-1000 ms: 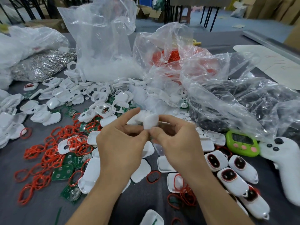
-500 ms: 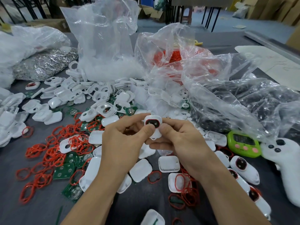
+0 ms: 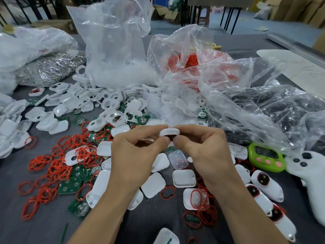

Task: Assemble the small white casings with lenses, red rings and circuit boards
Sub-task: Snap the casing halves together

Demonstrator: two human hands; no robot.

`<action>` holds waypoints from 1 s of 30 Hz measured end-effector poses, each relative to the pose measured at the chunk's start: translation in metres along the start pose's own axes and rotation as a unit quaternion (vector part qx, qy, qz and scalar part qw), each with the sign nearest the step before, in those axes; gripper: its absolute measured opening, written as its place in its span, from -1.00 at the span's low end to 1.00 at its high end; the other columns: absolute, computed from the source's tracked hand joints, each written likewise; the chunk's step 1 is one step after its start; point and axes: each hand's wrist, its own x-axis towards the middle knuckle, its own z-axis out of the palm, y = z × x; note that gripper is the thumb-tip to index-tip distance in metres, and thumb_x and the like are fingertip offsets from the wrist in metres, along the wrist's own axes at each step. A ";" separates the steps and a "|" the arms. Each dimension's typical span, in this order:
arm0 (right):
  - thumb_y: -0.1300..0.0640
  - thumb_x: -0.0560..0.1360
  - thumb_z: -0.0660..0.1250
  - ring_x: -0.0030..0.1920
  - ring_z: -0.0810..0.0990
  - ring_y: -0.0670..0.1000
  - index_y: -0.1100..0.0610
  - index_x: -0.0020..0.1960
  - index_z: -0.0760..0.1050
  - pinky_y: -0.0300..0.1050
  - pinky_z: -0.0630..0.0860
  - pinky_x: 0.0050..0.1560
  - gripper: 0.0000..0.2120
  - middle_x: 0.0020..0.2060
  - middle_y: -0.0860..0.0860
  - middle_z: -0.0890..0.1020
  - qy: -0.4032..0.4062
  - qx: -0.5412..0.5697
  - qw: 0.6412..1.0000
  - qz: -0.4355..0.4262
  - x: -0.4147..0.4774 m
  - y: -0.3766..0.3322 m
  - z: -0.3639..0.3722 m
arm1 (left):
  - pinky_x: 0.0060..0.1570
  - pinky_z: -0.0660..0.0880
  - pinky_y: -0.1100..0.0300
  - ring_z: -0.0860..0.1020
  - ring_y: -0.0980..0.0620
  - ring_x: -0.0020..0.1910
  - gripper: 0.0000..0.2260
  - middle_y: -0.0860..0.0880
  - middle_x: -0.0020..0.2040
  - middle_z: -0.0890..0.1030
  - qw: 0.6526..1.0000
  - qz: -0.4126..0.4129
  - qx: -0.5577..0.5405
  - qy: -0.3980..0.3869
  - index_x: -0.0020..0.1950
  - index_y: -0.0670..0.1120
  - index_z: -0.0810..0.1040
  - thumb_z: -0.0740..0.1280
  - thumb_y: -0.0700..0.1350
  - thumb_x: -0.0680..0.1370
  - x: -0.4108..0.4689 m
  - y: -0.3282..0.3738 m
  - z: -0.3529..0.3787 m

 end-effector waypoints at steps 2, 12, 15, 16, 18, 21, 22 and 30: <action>0.32 0.53 0.45 -0.16 0.75 0.04 0.04 -0.09 0.76 -0.09 0.67 -0.12 -0.79 -0.18 0.06 0.77 0.000 0.013 0.998 0.068 0.000 0.002 0.001 | -0.07 0.67 0.10 0.73 0.01 -0.11 -0.75 0.05 -0.14 0.76 0.999 -0.045 -0.013 -0.013 -0.02 0.17 0.77 0.55 -0.18 0.44 -0.001 0.000 0.002; 0.28 0.54 0.45 -0.36 0.69 0.03 0.12 -0.10 0.74 -0.12 0.64 -0.31 -0.87 -0.26 0.07 0.75 0.036 0.000 0.991 0.128 -0.003 0.001 0.004 | -0.20 0.57 0.31 0.69 0.15 -0.23 -0.70 0.08 -0.22 0.75 0.997 -0.063 0.020 -0.046 -0.06 0.24 0.76 0.52 -0.22 0.51 0.001 0.002 0.004; 0.32 0.54 0.44 -0.28 0.69 -0.01 0.15 -0.09 0.73 -0.12 0.66 -0.25 -0.88 -0.22 0.08 0.75 0.007 0.032 0.990 0.138 -0.002 -0.001 0.003 | -0.20 0.58 0.32 0.72 0.10 -0.20 -0.72 0.03 -0.20 0.76 0.995 -0.084 -0.015 -0.044 -0.07 0.18 0.77 0.51 -0.25 0.50 0.000 0.003 0.005; 0.33 0.53 0.43 -0.27 0.69 -0.01 0.17 -0.08 0.72 -0.12 0.67 -0.24 -0.88 -0.22 0.09 0.74 0.001 0.039 0.989 0.140 -0.002 -0.002 0.002 | -0.20 0.58 0.31 0.72 0.08 -0.19 -0.74 0.01 -0.20 0.76 0.994 -0.098 -0.032 -0.042 -0.08 0.14 0.78 0.51 -0.25 0.50 0.000 0.004 0.005; 0.38 0.52 0.41 -0.28 0.70 0.01 0.19 -0.07 0.71 -0.19 0.64 -0.29 -0.85 -0.22 0.13 0.74 -0.011 0.037 0.990 0.135 -0.002 -0.002 0.002 | -0.20 0.60 0.28 0.72 0.05 -0.21 -0.78 -0.04 -0.21 0.76 0.989 -0.128 -0.064 -0.033 -0.12 0.08 0.79 0.52 -0.26 0.47 0.000 0.004 0.005; 0.46 0.48 0.38 -0.24 0.72 0.01 0.14 -0.08 0.71 -0.19 0.66 -0.23 -0.74 -0.22 0.11 0.75 -0.033 -0.012 0.993 0.109 -0.003 0.001 0.006 | -0.13 0.67 0.14 0.73 -0.08 -0.20 -0.78 -0.11 -0.21 0.75 0.984 -0.156 -0.085 0.000 -0.15 0.03 0.79 0.53 -0.31 0.43 0.000 0.002 0.006; 0.46 0.46 0.38 -0.23 0.72 0.00 0.11 -0.08 0.70 -0.13 0.68 -0.18 -0.72 -0.22 0.08 0.75 -0.035 -0.032 0.994 0.101 -0.004 0.002 0.007 | -0.08 0.68 0.06 0.73 -0.15 -0.17 -0.78 -0.11 -0.21 0.75 0.983 -0.161 -0.084 0.008 -0.15 0.03 0.79 0.53 -0.31 0.43 0.000 0.002 0.006; 0.43 0.48 0.39 -0.27 0.75 0.11 0.11 -0.06 0.65 0.01 0.72 -0.18 -0.77 -0.26 0.03 0.72 -0.008 -0.043 0.991 0.128 -0.002 0.007 0.008 | -0.06 0.63 0.20 0.74 0.02 -0.07 -0.84 0.00 -0.12 0.77 0.985 -0.153 -0.052 -0.065 -0.04 0.10 0.78 0.55 -0.09 0.42 0.000 0.002 0.005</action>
